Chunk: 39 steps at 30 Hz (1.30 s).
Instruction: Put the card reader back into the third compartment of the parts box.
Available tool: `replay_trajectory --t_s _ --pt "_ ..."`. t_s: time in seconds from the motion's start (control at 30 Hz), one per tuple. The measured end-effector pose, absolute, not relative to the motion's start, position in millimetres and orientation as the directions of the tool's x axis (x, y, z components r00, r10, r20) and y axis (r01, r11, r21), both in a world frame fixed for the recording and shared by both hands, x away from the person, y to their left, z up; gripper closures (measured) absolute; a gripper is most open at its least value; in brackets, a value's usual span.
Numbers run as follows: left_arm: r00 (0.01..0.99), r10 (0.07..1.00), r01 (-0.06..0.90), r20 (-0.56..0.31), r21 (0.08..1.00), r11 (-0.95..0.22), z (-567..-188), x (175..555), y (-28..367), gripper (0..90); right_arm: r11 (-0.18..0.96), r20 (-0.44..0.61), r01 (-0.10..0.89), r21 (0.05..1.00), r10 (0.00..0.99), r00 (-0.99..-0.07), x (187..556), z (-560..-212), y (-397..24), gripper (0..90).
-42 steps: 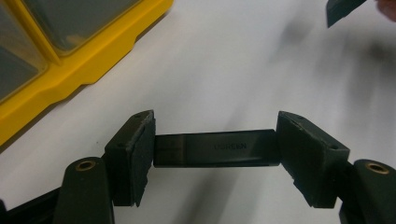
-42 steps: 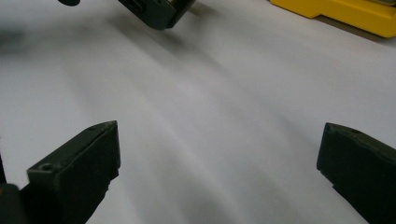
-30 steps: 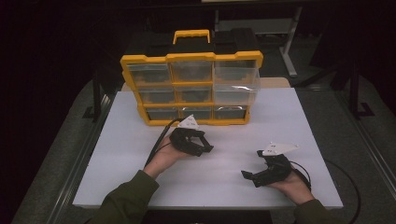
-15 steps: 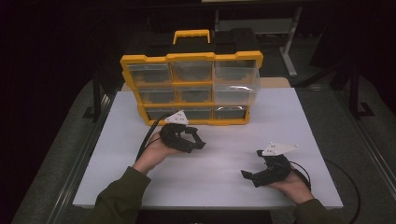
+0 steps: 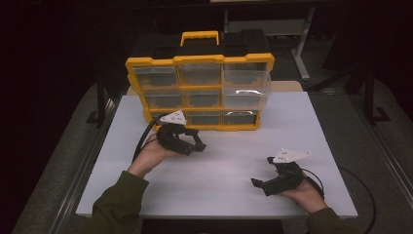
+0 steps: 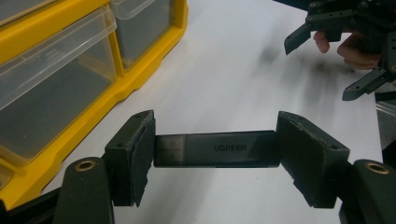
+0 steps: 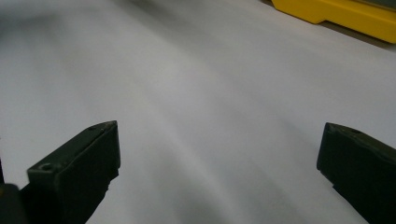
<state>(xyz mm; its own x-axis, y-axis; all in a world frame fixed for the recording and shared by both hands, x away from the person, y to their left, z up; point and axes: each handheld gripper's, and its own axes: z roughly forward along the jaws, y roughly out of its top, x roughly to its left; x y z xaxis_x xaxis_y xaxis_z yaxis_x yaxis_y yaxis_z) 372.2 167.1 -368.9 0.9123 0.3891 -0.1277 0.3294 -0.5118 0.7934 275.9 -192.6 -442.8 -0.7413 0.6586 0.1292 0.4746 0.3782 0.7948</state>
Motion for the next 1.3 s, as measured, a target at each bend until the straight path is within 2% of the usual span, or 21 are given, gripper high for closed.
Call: replay_trajectory --t_s 1.3 --pt "0.945 0.307 0.261 -0.114 0.83 -0.493 -286.0 382.1 166.1 30.5 0.367 0.132 0.468 0.804 0.657 -0.742 275.5 -441.9 -193.6 0.0"
